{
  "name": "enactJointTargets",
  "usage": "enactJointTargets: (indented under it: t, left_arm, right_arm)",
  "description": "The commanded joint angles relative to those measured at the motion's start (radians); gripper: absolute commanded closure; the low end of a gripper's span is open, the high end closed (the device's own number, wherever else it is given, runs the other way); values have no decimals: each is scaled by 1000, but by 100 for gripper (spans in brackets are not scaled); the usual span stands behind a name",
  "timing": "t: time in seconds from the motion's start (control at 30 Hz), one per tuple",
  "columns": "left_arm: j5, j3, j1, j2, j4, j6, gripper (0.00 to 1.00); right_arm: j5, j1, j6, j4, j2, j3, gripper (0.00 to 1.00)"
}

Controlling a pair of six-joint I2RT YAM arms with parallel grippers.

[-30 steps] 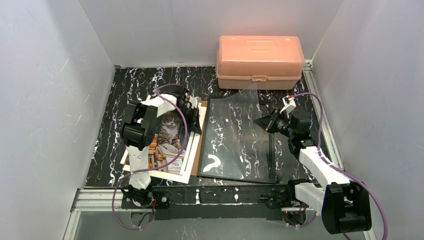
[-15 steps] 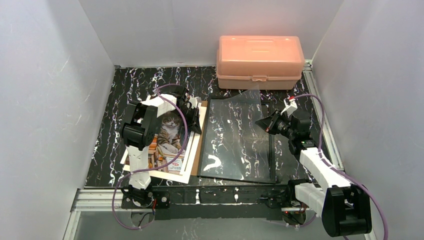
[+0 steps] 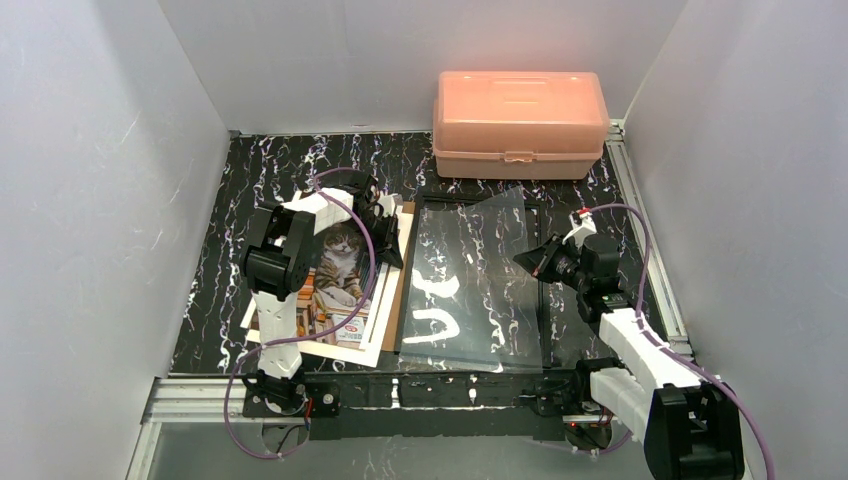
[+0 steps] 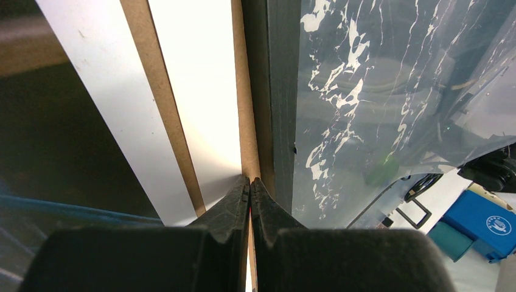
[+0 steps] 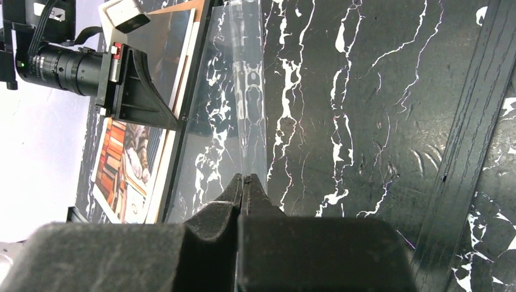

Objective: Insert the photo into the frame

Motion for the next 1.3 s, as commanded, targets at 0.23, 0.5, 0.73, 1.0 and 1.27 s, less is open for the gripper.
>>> enactJointTargets:
  t: [0.23,0.5,0.73,1.0,1.27]
  left_arm:
    - [12,16,-13,9,-17,3,100]
    - [13,21,-14,13,-19,1,100]
    - [13,24,-15,15,-22,1,100]
    - [16,26,-16,18,-24,3,100]
    - [16,30,-16,21,-29,7,100]
  right_arm:
    - [29,1,34,26,-37,-12,99]
    - [65,2,44,69,-72,-3,99]
    - [68,1,73,129,-26,3,99]
    - [100,2,73,152,9,28,99]
    - [111,1,80,186,42,40,99]
